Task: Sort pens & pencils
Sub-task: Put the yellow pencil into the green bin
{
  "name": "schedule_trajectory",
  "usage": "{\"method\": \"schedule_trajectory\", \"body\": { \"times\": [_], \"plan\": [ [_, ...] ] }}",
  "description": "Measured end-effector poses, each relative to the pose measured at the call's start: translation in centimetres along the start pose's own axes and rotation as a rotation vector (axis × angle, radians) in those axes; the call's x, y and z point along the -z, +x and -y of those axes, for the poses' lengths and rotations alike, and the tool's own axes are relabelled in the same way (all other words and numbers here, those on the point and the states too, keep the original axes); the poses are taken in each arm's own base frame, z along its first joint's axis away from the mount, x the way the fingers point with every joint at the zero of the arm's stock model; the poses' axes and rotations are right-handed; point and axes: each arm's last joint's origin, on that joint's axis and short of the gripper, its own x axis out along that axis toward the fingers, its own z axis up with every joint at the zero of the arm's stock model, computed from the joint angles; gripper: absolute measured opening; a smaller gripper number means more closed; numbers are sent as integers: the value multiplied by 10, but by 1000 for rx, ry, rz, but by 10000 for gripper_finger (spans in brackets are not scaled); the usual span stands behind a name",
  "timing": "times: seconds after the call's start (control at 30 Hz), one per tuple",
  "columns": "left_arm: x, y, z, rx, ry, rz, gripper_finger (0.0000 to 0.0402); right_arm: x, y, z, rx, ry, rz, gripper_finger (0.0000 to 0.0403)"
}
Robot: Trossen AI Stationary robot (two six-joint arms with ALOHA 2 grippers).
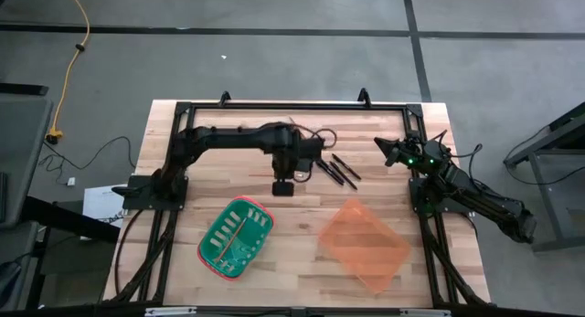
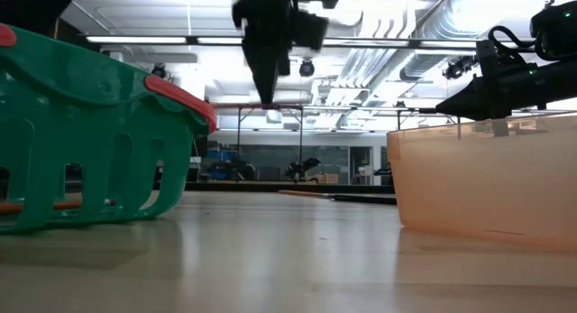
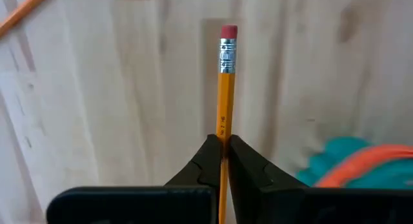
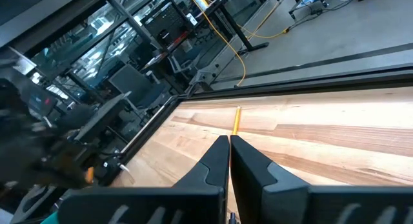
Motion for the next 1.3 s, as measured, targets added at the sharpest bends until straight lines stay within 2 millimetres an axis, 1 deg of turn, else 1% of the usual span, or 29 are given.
{"method": "schedule_trajectory", "body": {
  "times": [0.13, 0.27, 0.37, 0.47, 0.57, 0.73, 0.8, 1.03, 1.3],
  "plan": [
    [9, -21, 29, 7, -12, 40, 2, 0, 0, 0, 0, 0, 0, 6],
    [20, -39, 55, -19, -24, 59, 2, 0, 0, 0, 0, 0, 0, 6],
    [27, -49, 71, -34, -43, 87, 2, 0, 0, 0, 0, 0, 0, 6],
    [32, -53, 88, -55, -64, 96, 2, 0, 0, 0, 0, 0, 0, 7],
    [39, -47, 106, -79, -69, 81, 2, 0, 0, 0, 0, 0, 0, 6],
    [53, -22, 137, -128, -23, 3, 2, 0, 0, 0, 0, 0, 0, 7],
    [57, -18, 145, -129, -24, 13, 2, 0, 0, 0, 0, 0, 0, 6],
    [75, -12, 160, -118, -153, 92, 2, 0, 0, 0, 0, 0, -2, 7],
    [100, -5, 169, -176, -460, 179, 3, 1, 1, 1, 7, 0, -10, 7]
  ]
}}
